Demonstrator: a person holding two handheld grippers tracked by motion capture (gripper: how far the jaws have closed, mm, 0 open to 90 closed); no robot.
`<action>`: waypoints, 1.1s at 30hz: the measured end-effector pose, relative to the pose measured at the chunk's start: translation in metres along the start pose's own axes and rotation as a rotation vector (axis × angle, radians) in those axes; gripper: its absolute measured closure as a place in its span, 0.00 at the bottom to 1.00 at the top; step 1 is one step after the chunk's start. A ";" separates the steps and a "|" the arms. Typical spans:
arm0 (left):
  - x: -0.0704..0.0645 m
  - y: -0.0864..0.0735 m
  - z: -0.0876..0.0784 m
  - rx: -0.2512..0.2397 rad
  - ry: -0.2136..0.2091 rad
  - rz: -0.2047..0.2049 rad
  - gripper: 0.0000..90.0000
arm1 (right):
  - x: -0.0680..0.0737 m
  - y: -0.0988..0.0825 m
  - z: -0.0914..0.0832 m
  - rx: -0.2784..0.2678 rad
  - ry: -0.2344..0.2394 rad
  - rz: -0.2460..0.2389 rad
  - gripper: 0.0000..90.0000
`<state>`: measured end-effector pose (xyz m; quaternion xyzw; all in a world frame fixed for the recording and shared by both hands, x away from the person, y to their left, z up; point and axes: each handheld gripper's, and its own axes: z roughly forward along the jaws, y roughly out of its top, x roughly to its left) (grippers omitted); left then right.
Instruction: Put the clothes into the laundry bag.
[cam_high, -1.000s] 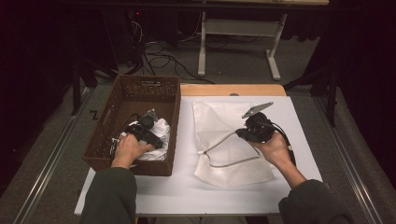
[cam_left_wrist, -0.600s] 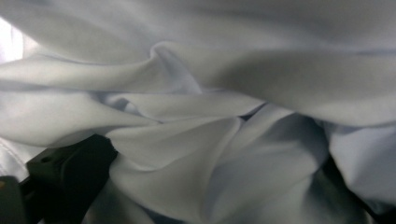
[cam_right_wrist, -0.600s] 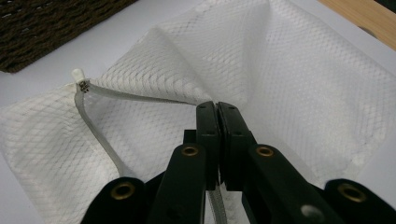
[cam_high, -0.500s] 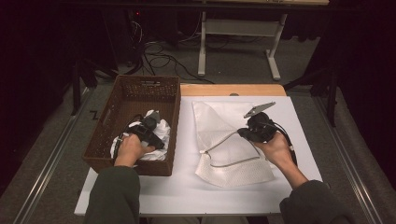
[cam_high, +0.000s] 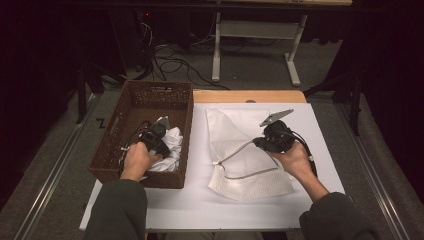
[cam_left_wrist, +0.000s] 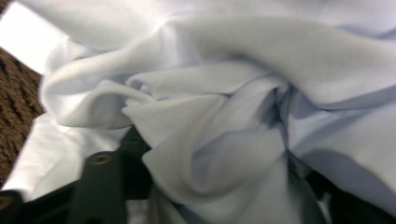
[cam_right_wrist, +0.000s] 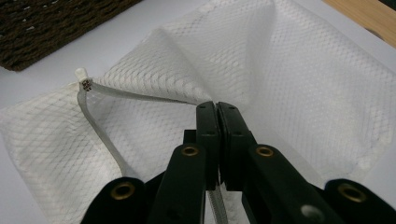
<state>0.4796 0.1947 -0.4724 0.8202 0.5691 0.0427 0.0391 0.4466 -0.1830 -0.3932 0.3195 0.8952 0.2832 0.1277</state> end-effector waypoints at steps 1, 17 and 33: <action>0.000 0.000 -0.001 -0.008 0.002 0.004 0.50 | 0.000 0.000 0.001 0.001 0.000 0.006 0.99; 0.007 -0.007 -0.057 -0.129 0.062 0.065 0.73 | 0.003 0.005 -0.005 0.013 0.003 -0.007 0.99; 0.006 -0.031 -0.130 -0.260 -0.022 0.077 0.73 | 0.005 0.012 -0.003 -0.004 0.009 -0.001 0.99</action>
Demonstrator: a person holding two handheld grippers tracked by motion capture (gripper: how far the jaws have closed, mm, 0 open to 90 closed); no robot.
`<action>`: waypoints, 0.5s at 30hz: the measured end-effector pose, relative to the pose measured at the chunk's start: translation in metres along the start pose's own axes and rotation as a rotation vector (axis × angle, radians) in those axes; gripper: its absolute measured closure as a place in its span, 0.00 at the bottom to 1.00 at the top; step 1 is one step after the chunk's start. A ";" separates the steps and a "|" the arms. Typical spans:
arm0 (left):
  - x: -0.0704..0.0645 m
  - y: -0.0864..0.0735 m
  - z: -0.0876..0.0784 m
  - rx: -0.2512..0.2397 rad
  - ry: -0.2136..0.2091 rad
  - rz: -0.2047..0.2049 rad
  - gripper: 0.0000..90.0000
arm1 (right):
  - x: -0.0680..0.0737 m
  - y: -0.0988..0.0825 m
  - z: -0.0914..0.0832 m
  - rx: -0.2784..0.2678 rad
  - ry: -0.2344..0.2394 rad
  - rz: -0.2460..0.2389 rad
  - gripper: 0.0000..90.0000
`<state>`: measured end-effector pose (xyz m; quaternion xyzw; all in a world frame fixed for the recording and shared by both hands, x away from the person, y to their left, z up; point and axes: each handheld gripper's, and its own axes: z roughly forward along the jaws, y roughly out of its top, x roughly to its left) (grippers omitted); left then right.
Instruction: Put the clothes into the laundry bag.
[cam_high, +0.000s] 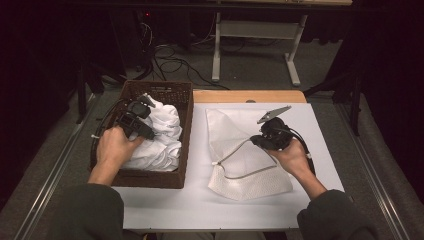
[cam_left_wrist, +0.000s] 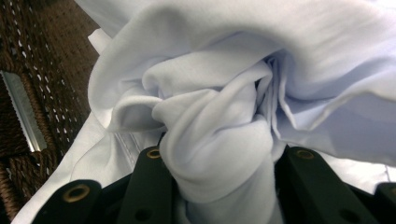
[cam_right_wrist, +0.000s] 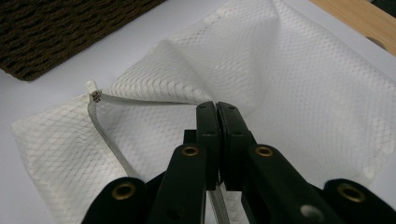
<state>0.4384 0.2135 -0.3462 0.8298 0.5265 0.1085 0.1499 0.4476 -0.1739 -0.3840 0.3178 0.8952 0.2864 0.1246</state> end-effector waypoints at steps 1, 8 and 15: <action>-0.001 0.000 -0.004 -0.009 -0.011 0.002 0.73 | 0.000 0.001 0.000 0.001 0.001 -0.002 0.99; -0.018 0.002 -0.027 -0.053 -0.057 0.045 0.73 | -0.004 0.008 -0.001 -0.006 -0.012 0.017 0.99; -0.038 0.002 -0.037 -0.093 -0.095 0.108 0.73 | -0.006 0.011 0.009 0.022 -0.026 0.011 0.99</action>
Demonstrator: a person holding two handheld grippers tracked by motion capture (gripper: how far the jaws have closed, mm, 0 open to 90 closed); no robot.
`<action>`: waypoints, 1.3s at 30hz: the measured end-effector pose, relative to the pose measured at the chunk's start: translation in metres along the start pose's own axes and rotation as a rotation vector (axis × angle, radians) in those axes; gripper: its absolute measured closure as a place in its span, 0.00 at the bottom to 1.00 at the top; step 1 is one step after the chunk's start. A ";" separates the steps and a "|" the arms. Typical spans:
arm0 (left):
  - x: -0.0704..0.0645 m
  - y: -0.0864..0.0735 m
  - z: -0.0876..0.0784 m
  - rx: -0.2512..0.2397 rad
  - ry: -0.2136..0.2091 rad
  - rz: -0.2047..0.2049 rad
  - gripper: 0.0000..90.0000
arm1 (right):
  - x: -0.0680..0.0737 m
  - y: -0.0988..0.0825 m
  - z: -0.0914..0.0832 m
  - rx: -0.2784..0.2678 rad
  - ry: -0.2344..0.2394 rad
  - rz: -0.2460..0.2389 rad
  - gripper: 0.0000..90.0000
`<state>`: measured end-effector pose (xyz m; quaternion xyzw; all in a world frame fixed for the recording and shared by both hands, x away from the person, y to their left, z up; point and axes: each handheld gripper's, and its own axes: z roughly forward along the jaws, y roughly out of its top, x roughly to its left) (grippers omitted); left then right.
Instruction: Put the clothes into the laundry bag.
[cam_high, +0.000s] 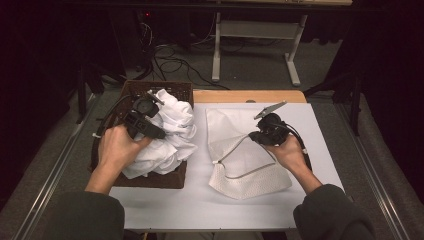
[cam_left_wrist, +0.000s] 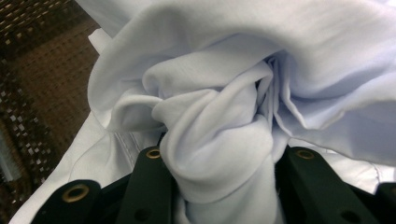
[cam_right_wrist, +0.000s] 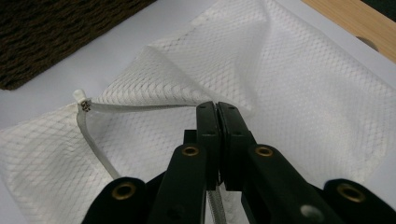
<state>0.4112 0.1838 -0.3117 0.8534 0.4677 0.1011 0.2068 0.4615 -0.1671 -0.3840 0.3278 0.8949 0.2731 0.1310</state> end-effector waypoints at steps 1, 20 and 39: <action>-0.003 0.000 0.000 -0.001 -0.005 0.008 0.73 | 0.000 0.000 0.000 -0.001 0.001 0.009 0.99; -0.077 0.021 0.015 -0.029 -0.170 0.138 0.73 | -0.007 0.003 -0.003 -0.017 -0.008 0.032 0.99; -0.127 0.028 0.065 0.010 -0.226 0.186 0.71 | -0.008 0.002 -0.002 -0.031 0.004 0.030 0.99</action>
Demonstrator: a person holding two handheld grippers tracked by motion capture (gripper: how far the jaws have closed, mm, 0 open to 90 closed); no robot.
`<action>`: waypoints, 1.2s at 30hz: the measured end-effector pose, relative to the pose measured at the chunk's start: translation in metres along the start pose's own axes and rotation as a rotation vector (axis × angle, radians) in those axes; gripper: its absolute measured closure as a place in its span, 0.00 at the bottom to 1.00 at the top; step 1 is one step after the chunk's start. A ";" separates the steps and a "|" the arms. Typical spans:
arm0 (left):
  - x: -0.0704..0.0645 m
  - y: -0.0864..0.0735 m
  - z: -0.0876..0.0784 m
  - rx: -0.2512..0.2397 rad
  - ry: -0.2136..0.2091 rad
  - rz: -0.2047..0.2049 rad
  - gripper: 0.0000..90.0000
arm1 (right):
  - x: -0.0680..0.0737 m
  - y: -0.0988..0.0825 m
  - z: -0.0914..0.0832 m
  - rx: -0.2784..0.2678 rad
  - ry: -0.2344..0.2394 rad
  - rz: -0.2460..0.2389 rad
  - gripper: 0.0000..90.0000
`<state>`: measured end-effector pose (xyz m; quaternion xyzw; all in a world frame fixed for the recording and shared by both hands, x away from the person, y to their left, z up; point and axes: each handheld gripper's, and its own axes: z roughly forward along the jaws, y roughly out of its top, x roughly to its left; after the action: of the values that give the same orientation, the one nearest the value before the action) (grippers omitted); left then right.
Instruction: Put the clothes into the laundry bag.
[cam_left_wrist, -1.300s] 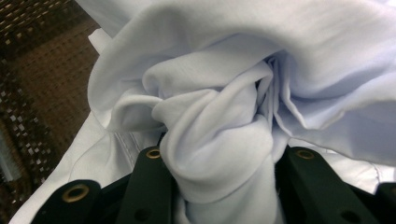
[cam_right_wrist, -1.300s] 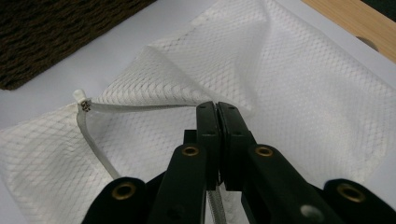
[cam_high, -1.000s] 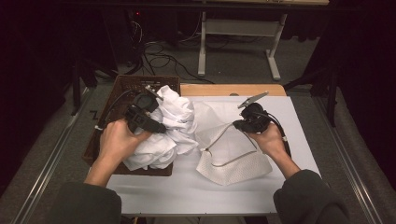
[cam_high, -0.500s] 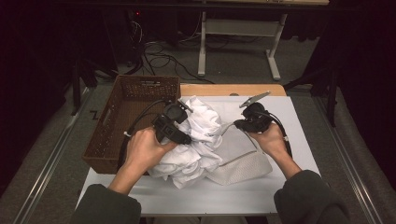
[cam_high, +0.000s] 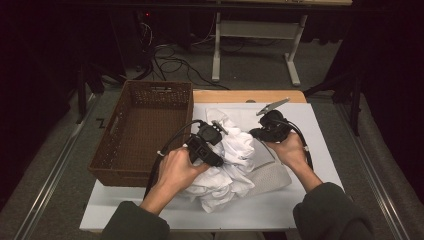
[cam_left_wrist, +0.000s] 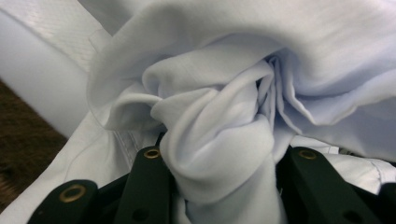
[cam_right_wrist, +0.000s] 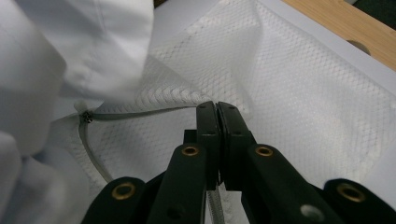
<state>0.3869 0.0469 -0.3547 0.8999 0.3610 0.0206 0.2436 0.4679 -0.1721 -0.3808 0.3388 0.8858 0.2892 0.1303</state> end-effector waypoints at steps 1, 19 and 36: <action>-0.002 0.000 0.003 0.004 0.002 0.005 0.71 | 0.000 0.000 0.000 0.001 0.000 0.004 0.99; -0.018 0.000 0.082 0.023 -0.018 -0.033 0.61 | 0.002 -0.001 0.000 -0.001 0.015 0.006 0.99; 0.012 0.016 0.107 -0.030 0.187 -0.160 0.67 | 0.016 0.002 -0.005 -0.058 0.067 -0.024 1.00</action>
<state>0.4292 -0.0003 -0.4428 0.8586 0.4525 0.0902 0.2234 0.4552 -0.1623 -0.3760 0.3143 0.8850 0.3242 0.1136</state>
